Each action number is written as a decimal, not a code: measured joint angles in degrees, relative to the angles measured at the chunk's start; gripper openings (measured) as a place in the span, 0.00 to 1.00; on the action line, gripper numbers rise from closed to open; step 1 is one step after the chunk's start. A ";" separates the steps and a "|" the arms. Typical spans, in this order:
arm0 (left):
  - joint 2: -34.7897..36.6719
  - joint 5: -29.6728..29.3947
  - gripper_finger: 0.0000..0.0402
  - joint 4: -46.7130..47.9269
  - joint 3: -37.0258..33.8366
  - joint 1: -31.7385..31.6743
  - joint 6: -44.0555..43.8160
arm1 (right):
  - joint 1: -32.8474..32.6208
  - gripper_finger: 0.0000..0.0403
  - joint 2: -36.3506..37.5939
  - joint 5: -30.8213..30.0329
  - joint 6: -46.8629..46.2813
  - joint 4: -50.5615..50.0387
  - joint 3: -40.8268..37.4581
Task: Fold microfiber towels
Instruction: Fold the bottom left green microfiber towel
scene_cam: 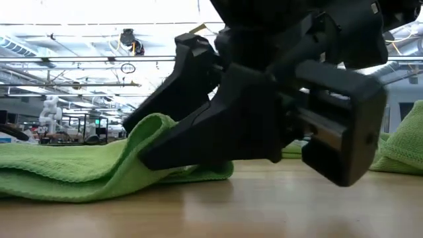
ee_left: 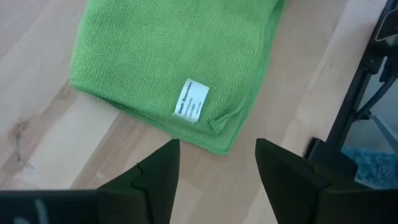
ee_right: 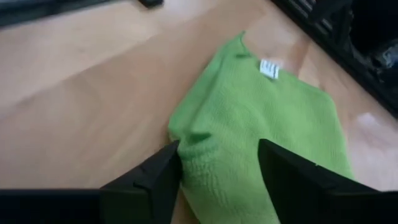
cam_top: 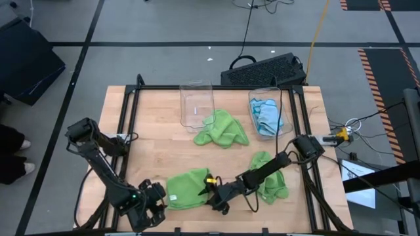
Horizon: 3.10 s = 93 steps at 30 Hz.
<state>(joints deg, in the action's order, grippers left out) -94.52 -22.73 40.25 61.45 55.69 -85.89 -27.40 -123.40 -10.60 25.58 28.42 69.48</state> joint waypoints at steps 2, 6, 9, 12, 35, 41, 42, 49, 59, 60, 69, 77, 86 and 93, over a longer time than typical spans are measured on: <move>0.00 0.00 0.53 0.00 0.00 0.35 -0.02 | 0.02 0.45 0.01 -0.16 -0.37 -0.97 0.02; 0.00 -0.74 0.53 0.00 0.00 1.26 -0.06 | -0.46 0.30 0.16 -0.05 -0.31 -1.71 0.02; 0.00 -1.30 0.53 -0.14 0.00 2.13 -0.10 | -1.23 0.19 1.14 0.13 0.68 -1.95 0.02; 0.00 -3.04 0.53 -2.49 0.00 2.80 3.80 | -1.68 0.10 2.13 0.17 0.37 -1.78 0.04; -13.70 -0.24 0.48 -16.99 0.09 -4.84 50.50 | -1.97 0.01 2.82 0.19 -8.32 -2.79 0.02; -13.49 2.51 0.29 -16.49 0.04 -4.88 50.94 | -1.97 0.01 2.89 0.19 -8.78 -2.71 0.02; -13.46 2.88 0.25 -16.44 0.04 -4.97 51.26 | -1.97 0.01 2.89 0.19 -9.07 -2.55 0.02; -11.38 4.19 0.03 -15.34 0.02 -6.05 50.31 | -1.81 0.01 5.11 0.08 -14.33 -4.95 -0.01; -2.18 2.72 0.02 -10.25 0.00 -7.90 46.98 | 1.89 0.01 11.93 0.27 -19.80 -11.08 -0.03; -1.38 2.07 0.02 -8.87 -0.02 -7.98 46.19 | 2.48 0.01 12.45 0.31 -19.97 -11.53 -0.03; 3.52 1.56 0.03 -4.31 0.00 -10.89 42.94 | 8.33 0.01 14.92 7.04 -20.59 -12.12 -0.05; 3.74 2.70 0.21 -3.96 -0.02 -10.56 37.56 | 9.42 0.01 15.02 9.46 -21.67 -12.10 -0.05; 3.72 2.85 0.09 -3.82 -0.02 -9.75 36.00 | 9.44 0.01 15.02 11.01 -23.34 -12.01 -0.05; 3.73 1.84 0.02 -3.47 -0.02 -9.92 34.48 | 10.15 0.01 15.02 11.00 -23.09 -12.12 -0.05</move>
<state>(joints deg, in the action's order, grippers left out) -90.79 -20.89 36.78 61.43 45.77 -51.41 -17.24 -108.38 0.40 2.49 16.29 69.43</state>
